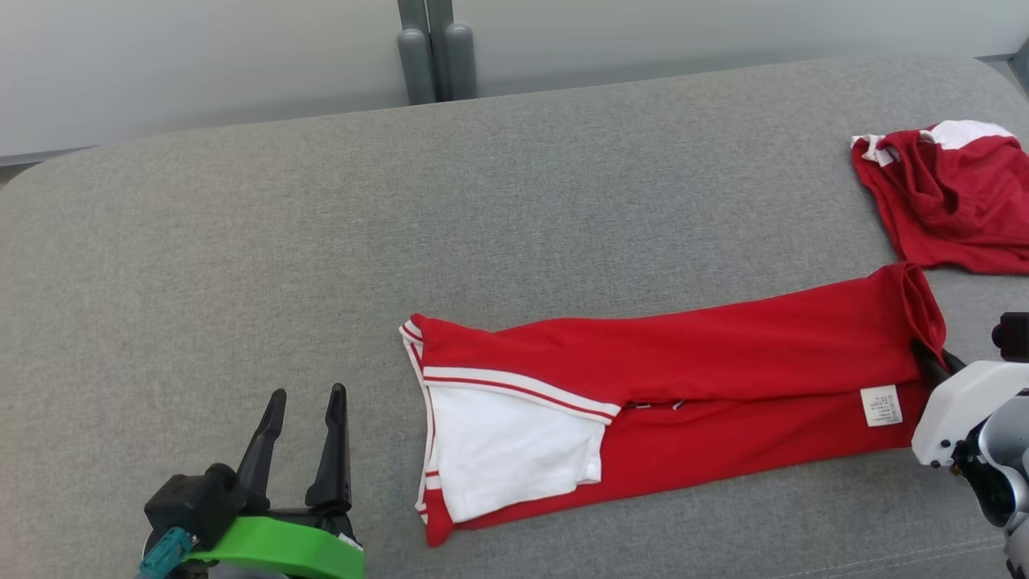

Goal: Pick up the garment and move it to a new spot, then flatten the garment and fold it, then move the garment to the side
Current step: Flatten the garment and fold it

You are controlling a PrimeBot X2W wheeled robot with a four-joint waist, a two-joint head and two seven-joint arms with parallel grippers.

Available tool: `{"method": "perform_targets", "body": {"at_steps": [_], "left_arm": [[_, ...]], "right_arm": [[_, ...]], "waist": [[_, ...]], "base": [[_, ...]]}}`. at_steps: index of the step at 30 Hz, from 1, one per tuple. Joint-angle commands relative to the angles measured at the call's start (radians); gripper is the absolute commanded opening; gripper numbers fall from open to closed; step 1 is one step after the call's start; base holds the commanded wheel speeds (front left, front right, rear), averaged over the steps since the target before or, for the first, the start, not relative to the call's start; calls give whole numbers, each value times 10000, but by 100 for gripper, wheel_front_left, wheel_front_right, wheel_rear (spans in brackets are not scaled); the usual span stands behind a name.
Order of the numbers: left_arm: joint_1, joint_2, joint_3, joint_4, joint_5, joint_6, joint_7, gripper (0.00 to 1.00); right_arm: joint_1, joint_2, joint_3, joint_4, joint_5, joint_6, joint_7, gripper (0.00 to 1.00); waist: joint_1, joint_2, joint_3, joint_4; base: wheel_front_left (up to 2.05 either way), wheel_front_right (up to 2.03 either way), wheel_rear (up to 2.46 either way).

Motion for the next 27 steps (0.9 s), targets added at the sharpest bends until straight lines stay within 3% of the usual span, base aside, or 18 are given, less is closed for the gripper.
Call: {"method": "perform_targets", "body": {"at_steps": [1,14,22,27], "left_arm": [[72,53,42,18,41,-28,-48,100],[97,92,-22,145,67,-45,-39,100],[31,81,-41,153,-28,-55,-37,100],[-51,34,-55,177,-42,-67,-39,100]], "right_arm": [[66,-98,-87,-128,12,-22,65,0],[551,376,782,-2752,1369,-12,1129,0],[922,750,1561,-4634,2532,-11,1938,0],[790,1214,2337,-5206,2799,-11,2136,0]], "waist": [[0,0,-80,-171],[0,0,-330,-609],[0,0,-406,-332],[0,0,-439,-7]], "base": [[0,0,0],[0,0,0],[0,0,0],[0,0,0]]}}
